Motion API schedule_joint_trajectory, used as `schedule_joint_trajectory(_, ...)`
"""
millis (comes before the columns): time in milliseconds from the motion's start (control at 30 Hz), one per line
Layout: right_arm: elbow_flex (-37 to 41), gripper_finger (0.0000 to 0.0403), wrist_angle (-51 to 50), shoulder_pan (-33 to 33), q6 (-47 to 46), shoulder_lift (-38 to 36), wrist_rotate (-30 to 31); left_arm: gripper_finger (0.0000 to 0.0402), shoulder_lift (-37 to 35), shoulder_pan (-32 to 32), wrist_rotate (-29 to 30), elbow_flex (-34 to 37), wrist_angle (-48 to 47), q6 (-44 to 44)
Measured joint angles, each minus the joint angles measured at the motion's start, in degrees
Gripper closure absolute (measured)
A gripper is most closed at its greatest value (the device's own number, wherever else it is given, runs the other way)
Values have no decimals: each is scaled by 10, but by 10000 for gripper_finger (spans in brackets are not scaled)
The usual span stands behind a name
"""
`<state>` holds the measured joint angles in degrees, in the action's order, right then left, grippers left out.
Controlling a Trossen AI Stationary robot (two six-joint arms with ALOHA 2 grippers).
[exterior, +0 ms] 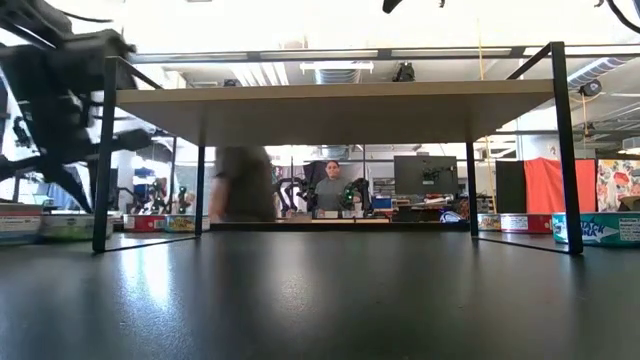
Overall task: Stack canned seafood by type on shelf
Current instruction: Stack the green white tuna can on top of the green white tuna can on the shelf
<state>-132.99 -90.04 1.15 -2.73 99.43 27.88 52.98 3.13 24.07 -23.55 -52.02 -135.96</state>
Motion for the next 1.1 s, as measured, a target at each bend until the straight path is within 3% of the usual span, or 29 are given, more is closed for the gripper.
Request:
schedule_joint_trajectory(267, 0, 365, 0, 0, -57, 0, 0, 401, -6, 149, -12, -2, 0, 14)
schedule_joint_trajectory(567, 0, 364, 0, -1, -129, 0, -45, 401, -6, 255, -31, -3, 16, 11)
schedule_joint_trajectory(933, 0, 364, 0, -10, -168, 0, -61, 401, -1, 368, -101, -3, 94, 203)
schedule_joint_trajectory(1100, 0, 365, 2, -10, -173, 0, -96, 401, 19, 409, -120, -3, 140, 265)
